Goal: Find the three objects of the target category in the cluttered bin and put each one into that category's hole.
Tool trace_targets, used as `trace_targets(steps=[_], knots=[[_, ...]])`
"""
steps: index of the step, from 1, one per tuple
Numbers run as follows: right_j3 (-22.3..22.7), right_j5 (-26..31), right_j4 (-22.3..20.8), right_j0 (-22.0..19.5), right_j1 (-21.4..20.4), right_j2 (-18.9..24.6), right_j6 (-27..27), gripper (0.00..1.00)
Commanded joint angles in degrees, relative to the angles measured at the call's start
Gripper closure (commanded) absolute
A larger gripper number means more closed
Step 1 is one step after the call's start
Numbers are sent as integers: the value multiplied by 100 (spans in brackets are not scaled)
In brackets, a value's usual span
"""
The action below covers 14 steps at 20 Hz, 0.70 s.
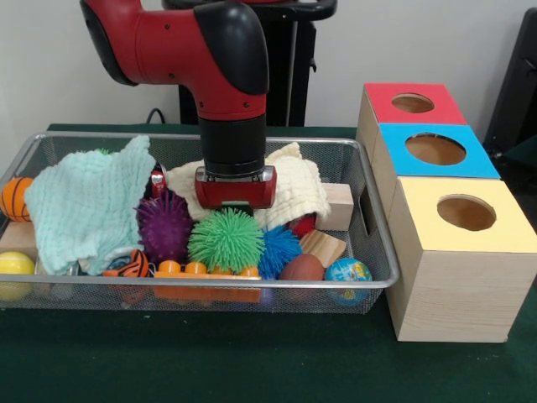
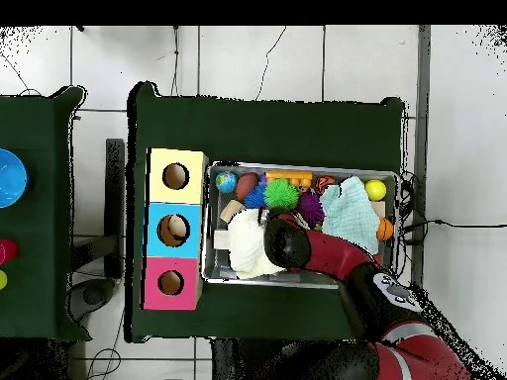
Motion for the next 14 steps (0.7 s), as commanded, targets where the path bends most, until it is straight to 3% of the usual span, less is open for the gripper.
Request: trace_targets(steps=[1,6,10,14], knots=[[-547,140,-267,-135,414,477,343,100],[-604,389,-101,5,250,429,398,100],[-771,547,-90,-67,345,573,279,100],[-547,473,-129,-24,113,439,388,100]])
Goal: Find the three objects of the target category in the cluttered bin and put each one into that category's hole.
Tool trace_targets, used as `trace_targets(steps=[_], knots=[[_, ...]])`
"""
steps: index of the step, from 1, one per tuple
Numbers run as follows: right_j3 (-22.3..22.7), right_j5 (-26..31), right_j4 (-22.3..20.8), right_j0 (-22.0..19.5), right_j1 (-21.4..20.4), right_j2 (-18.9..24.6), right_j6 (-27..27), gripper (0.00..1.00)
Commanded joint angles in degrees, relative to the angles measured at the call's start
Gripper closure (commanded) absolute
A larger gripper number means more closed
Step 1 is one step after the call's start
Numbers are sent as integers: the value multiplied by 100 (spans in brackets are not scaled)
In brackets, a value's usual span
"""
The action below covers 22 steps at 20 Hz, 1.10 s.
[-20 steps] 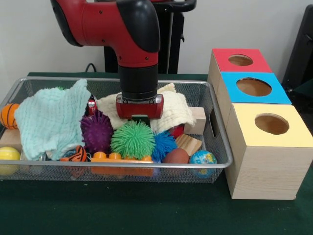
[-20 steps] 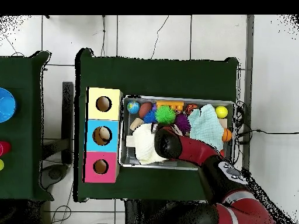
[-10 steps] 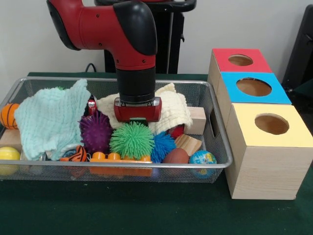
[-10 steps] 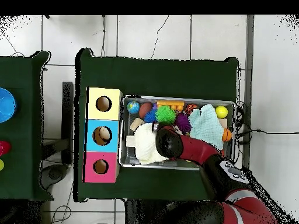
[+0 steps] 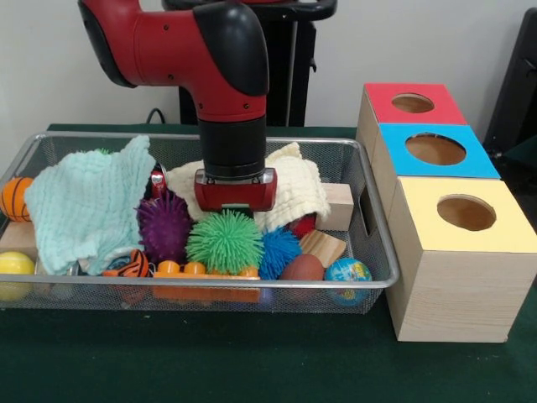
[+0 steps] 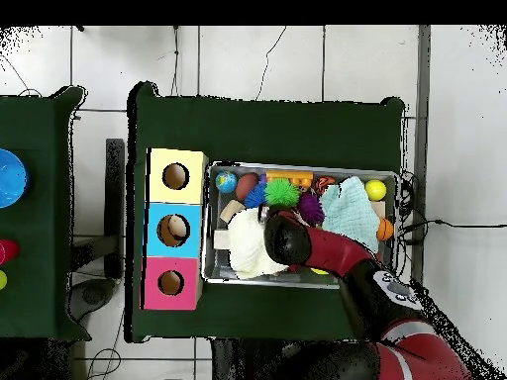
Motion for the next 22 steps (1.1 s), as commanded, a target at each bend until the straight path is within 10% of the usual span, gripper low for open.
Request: trace_targets(steps=[1,9,22], knots=[[-362,492,-112,-55,-19,398,369,100],[48,2125,106,-353,-1307,485,15,100],[-382,1660,-252,-627,-466,806,-31,100]])
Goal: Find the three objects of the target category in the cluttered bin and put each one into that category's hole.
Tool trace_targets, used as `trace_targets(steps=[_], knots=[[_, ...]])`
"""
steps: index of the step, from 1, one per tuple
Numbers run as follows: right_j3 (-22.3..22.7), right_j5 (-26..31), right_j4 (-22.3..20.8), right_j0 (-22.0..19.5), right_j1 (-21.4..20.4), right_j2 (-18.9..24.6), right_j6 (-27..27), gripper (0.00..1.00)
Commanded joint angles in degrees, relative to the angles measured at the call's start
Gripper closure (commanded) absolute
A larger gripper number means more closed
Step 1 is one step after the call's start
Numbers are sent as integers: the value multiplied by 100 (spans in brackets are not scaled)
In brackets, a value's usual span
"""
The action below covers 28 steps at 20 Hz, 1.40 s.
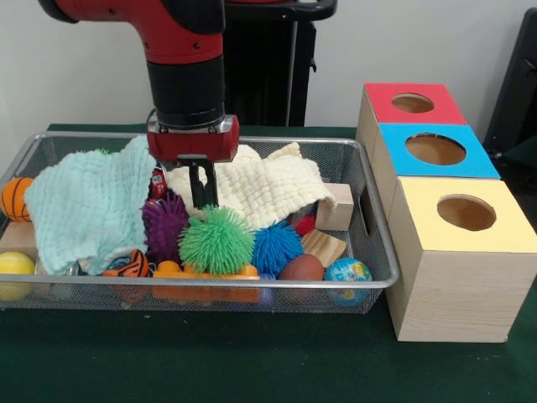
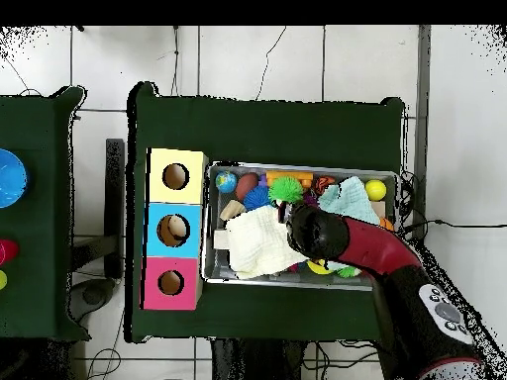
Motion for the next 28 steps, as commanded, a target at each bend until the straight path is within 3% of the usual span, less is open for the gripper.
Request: trace_targets(steps=[1,12,20,28], knots=[[-368,-186,-280,-183,573,620,-25,100],[-731,-179,-463,-357,864,753,-296,100],[-937,514,-511,-481,545,836,-519,100],[-1121,691,-627,-437,495,872,-506,100]])
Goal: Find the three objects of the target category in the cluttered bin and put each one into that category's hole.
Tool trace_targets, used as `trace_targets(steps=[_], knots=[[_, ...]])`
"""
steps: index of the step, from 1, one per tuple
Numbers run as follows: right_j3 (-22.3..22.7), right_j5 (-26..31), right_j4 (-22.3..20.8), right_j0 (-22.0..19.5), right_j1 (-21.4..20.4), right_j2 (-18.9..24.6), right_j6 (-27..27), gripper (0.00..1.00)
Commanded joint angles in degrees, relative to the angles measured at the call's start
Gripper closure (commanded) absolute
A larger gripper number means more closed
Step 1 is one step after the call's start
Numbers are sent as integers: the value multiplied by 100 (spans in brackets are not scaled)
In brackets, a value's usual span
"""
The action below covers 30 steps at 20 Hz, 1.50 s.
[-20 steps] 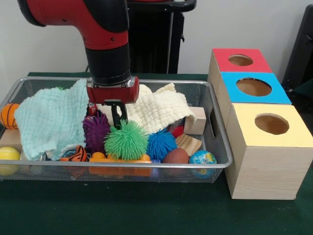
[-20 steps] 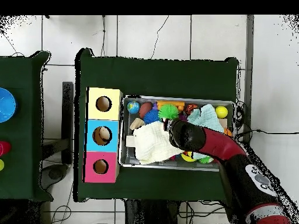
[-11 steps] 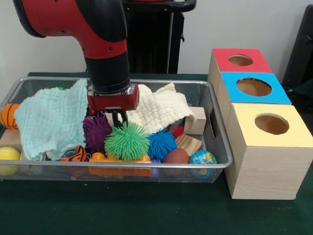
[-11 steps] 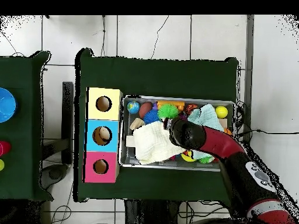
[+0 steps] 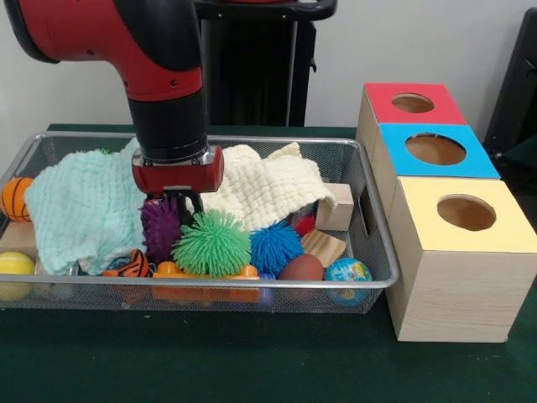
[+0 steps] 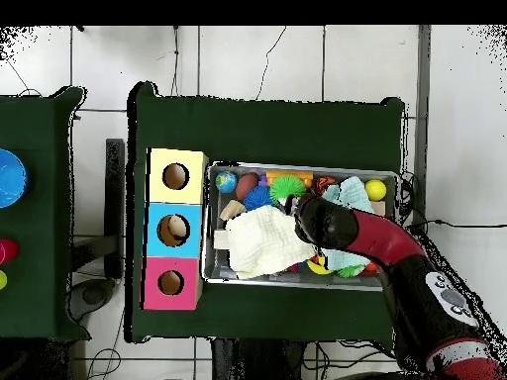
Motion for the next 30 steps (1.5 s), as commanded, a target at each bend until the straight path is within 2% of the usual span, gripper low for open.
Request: trace_targets(steps=[1,11,17,28,30], knots=[[-572,557,-279,-45,-73,491,-462,100],[-516,566,-296,-8,-215,431,-388,100],[-756,802,-347,-15,-316,408,-595,100],[-1260,1211,-439,-123,-211,518,-1022,100],[-1196,1109,-452,-126,-189,513,-944,100]])
